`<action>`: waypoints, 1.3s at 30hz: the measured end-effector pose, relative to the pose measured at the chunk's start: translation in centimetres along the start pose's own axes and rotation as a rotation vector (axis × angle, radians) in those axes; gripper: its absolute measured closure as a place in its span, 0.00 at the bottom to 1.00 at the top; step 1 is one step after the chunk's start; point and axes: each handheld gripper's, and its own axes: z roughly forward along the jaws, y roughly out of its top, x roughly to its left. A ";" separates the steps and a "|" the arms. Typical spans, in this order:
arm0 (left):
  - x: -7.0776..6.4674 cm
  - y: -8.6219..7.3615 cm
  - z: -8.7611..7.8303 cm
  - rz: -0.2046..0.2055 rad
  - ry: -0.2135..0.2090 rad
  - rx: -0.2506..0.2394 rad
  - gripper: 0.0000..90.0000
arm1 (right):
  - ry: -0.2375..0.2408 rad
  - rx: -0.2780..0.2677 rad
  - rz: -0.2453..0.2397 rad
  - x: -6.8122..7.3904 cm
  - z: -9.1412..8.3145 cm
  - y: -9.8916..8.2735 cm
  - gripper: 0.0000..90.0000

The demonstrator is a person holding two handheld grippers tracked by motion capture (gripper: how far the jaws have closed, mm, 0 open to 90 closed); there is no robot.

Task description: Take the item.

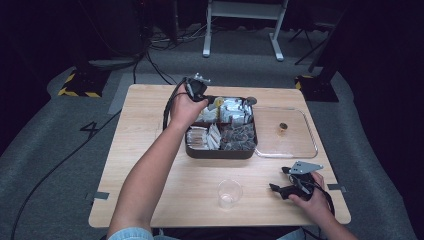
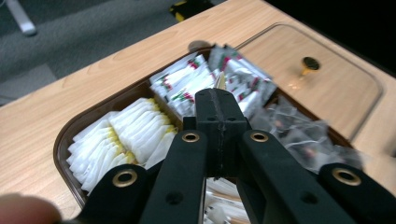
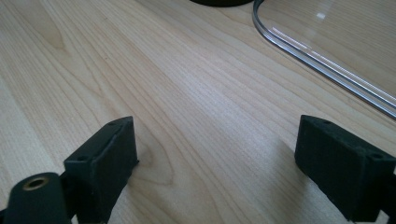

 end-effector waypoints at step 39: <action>-12.2 -6.3 -11.1 0.255 -0.276 -0.093 1.00 | 0.011 -0.002 -0.008 0.1 -0.1 0.0 0.16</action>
